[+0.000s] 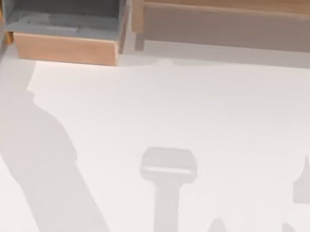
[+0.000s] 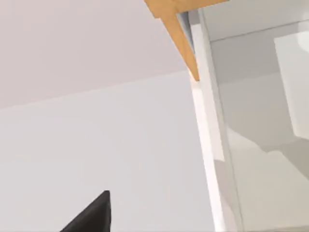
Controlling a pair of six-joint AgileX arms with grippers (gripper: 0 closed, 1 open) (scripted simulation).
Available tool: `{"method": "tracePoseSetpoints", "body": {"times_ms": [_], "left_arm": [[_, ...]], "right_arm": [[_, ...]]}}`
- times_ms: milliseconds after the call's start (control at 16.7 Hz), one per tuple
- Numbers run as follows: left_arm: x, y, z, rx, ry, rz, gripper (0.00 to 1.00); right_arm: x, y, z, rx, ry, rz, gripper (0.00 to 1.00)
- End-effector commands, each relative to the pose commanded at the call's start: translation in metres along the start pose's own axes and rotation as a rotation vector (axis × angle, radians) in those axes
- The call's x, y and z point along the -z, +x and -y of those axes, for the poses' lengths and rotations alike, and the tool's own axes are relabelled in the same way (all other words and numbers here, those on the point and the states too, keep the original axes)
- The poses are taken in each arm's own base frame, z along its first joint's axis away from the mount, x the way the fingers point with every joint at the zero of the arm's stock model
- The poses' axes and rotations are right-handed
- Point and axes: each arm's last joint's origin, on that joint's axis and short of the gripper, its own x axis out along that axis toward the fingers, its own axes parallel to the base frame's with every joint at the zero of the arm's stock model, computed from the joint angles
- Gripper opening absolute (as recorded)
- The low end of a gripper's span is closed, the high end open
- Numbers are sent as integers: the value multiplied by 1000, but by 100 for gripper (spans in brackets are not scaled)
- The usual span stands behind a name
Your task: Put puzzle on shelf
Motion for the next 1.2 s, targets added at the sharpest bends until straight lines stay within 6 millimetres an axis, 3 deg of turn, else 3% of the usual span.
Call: {"method": "tracePoseSetpoints", "body": {"times_ms": [180, 420, 900, 1200], "left_arm": [[-16, 9, 31, 112, -64, -144, 100], [-22, 26, 58, 197, -117, -298, 100], [-20, 29, 61, 209, -131, -327, 100], [-29, 17, 74, 208, -127, -329, 100]], "right_arm": [[0, 0, 0, 0, 0, 0, 100], [0, 0, 0, 0, 0, 0, 100], [0, 0, 0, 0, 0, 0, 100], [0, 0, 0, 0, 0, 0, 100]]}}
